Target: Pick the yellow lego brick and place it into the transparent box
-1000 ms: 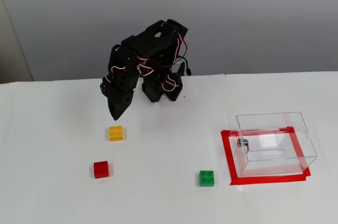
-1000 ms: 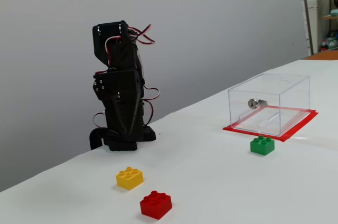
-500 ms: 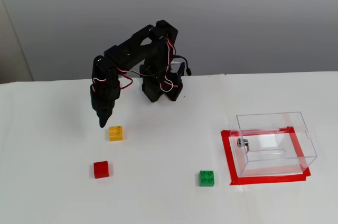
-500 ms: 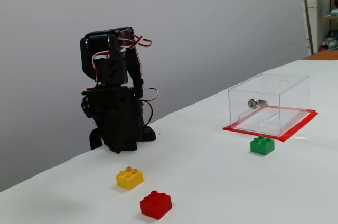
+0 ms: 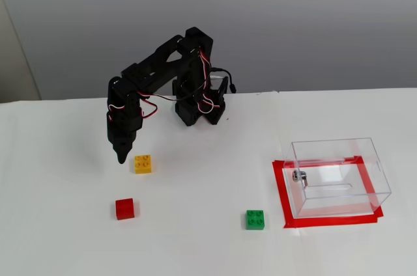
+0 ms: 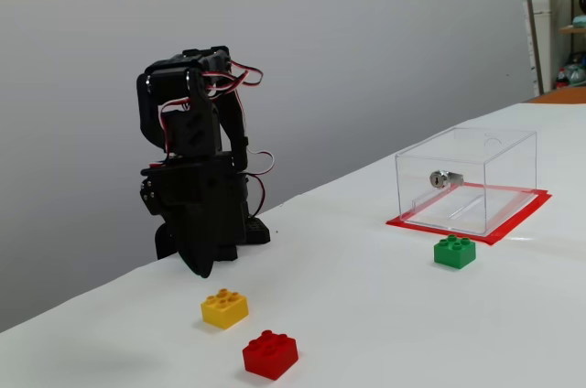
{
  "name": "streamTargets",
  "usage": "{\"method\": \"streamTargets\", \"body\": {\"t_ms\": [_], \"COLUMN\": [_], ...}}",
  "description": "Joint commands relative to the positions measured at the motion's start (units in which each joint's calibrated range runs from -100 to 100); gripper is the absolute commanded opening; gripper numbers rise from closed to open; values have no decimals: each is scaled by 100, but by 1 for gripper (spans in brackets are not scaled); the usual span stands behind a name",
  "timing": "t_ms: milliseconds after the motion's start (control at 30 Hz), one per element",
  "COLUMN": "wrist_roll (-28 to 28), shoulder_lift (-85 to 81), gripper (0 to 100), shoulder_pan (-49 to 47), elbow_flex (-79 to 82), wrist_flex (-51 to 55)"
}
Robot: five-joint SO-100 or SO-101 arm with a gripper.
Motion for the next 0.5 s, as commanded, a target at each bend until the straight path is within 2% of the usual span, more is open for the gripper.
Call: {"method": "streamTargets", "body": {"t_ms": [0, 167, 467], "wrist_roll": [-61, -66, -108], "shoulder_lift": [-20, -122, -113], "gripper": [4, 17, 19], "shoulder_pan": [9, 9, -50], "elbow_flex": [21, 383, 365], "wrist_flex": [32, 232, 441]}}
